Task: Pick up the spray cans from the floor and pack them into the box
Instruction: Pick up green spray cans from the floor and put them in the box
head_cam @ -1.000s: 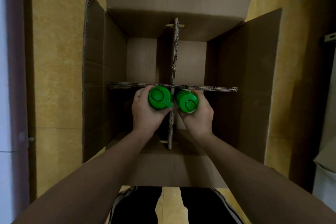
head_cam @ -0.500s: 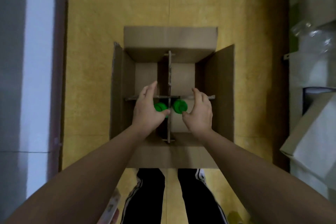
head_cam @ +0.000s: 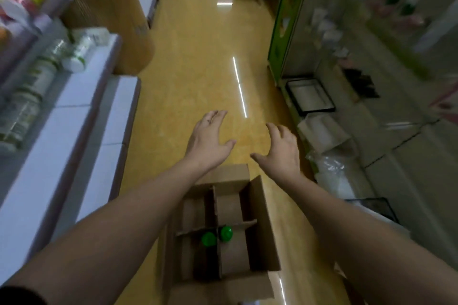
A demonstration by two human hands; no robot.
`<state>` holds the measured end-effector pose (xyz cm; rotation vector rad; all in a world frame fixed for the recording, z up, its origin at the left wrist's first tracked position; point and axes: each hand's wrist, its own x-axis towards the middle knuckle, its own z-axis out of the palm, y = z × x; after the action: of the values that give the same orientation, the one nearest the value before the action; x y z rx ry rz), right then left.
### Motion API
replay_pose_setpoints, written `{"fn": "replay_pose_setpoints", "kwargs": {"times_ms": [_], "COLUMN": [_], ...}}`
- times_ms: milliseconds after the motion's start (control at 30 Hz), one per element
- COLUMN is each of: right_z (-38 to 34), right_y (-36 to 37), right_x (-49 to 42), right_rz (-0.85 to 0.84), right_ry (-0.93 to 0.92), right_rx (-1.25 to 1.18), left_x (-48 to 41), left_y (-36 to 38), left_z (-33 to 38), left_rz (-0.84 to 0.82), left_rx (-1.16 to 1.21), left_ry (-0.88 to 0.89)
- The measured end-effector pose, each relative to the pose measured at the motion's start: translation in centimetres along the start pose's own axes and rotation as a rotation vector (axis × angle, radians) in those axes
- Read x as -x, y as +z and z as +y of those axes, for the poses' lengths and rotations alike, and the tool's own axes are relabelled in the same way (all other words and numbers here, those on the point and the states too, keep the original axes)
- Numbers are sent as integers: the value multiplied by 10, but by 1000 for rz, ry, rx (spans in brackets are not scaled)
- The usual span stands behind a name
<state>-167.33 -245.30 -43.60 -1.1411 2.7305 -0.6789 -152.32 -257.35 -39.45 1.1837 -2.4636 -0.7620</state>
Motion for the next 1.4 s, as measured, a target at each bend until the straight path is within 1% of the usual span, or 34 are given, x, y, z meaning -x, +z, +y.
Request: {"fn": "replay_pose_setpoints", "kwargs": {"times_ms": [67,167,233,367,500,633,833,1000,1100,1200,1333,1400], "right_z": [-6,-10,-12,-10,12,55,134,191,223,256,301,320], "right_y": [-22,-42,-59,-110,-165,-224,-308,-346,-351,-345,-330,-320], "right_x": [5,22,30,38,69,126,250,370,446,520,605,638], "right_rz": [24,-10,-11,66,168,268,437,529,547,521,488,455], "right_ry": [-18,26,56,130,207,395,677,861,973,1082,1200,1249], "right_rx": [20,20,21,7,40,122,197,190,178,125,71,71], "left_x": [-1,4,3,-5,-1,32,129,234,309,383,466,500], "left_y": [-10,-16,-23,-41,-39,-17,22,64,99,136,187,210], "left_z": [12,22,33,69,128,209,330,409,440,461,476,476], "left_rz": [-23,-65,-64,-62,-138,-214,-361,-467,-524,-595,-688,-744], "left_rx": [-57,-112,-113,-116,-95,-59,-3,43,41,11,-37,-51], "left_ry": [58,85,132,262,433,608,833,1029,1105,1168,1262,1275]}}
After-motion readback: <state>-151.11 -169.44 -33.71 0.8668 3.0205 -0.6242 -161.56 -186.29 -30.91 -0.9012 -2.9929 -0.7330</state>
